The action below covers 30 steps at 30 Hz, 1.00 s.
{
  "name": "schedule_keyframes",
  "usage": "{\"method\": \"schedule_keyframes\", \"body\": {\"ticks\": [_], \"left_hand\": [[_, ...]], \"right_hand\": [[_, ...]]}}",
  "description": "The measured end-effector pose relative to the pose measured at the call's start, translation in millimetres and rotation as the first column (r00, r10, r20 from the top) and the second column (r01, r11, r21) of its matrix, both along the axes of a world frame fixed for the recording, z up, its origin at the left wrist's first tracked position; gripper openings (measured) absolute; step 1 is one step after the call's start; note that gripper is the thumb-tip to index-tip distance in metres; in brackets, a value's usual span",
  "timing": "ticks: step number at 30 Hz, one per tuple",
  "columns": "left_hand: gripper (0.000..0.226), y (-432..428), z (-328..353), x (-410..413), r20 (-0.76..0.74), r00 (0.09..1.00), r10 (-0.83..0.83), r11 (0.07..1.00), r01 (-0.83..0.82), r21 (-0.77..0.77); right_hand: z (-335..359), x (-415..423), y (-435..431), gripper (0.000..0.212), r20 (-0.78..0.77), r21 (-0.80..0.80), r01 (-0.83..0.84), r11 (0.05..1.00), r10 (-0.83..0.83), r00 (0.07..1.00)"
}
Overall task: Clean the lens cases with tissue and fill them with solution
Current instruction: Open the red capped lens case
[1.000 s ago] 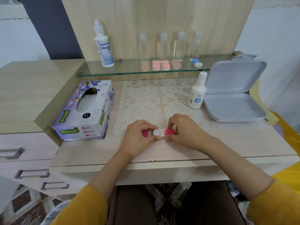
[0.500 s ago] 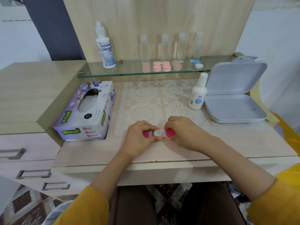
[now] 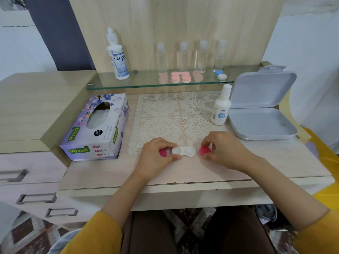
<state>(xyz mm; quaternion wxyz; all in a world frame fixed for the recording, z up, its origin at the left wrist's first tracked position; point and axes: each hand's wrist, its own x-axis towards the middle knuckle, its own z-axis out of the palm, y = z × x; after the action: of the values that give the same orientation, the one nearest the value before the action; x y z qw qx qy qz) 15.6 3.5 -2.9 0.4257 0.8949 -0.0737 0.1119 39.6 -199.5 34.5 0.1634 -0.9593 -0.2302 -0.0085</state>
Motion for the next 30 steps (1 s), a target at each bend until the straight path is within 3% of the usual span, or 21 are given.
{"method": "schedule_keyframes", "body": {"ticks": [5, 11, 19, 25, 30], "left_hand": [[0.028, 1, -1, 0, 0.002, 1.0, 0.002, 1.0, -0.002, 0.001], [0.027, -1, 0, 0, 0.007, 1.0, 0.003, 1.0, -0.003, -0.001], [0.028, 0, 0, 0, 0.009, 1.0, 0.006, 1.0, -0.006, -0.006], [0.037, 1, 0, -1, -0.015, 1.0, -0.002, 1.0, 0.002, 0.008], [0.027, 0, -1, -2, -0.023, 1.0, 0.022, 1.0, -0.022, -0.011]], "right_hand": [[-14, -3, -1, 0.033, 0.002, 0.04, 0.052, 0.998, -0.052, 0.999], [-25, -8, 14, 0.047, 0.029, 0.228, 0.091, 0.97, -0.1, 0.995], [-34, -8, 27, 0.023, 0.06, 0.397, 0.1, 0.912, -0.134, 0.989], [-27, -10, 22, 0.017, 0.015, 0.437, 0.128, 0.89, -0.15, 0.989], [-11, -9, -3, 0.019, -0.052, 0.491, 0.211, 0.845, -0.213, 0.976]]}}
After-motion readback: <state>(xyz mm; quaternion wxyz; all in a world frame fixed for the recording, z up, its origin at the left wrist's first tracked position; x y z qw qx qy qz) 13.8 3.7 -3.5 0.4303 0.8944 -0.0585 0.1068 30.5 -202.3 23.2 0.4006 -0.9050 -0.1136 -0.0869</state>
